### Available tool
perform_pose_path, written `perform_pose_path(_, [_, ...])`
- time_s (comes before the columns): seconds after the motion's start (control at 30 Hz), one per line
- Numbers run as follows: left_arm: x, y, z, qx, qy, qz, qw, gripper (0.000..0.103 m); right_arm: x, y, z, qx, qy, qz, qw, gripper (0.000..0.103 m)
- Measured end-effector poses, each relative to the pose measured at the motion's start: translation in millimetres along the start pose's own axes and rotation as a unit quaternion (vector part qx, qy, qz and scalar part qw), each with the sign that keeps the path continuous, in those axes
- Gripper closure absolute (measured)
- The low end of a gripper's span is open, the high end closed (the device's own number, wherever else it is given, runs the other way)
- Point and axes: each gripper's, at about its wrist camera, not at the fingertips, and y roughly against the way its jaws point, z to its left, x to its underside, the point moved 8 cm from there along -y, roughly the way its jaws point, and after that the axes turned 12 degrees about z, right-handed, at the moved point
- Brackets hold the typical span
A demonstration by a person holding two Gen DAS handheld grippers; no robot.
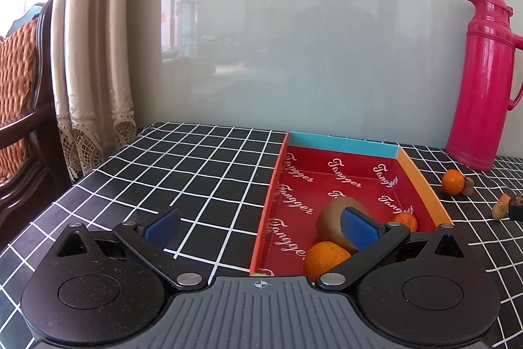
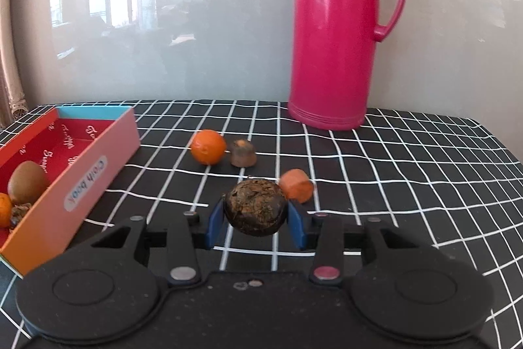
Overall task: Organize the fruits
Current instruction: 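Lift and carry the dark brown fruit over the red box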
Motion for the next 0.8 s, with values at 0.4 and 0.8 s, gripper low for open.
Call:
perform_pose_path(0.4, [1.0,0.8,28.8,-0.017,0.017,0.001,0.9997,0.0,-5.9,-0.5,25.9,-0.014,0.012,-0.006,1.0,0.063])
perform_pose_path(0.8, [4.9,0.6,50.7,-0.031,0.023,0.004,0.9993,0.0,-15.8,3.2,61.9,-0.038,0.027,-0.021,0.999,0.063])
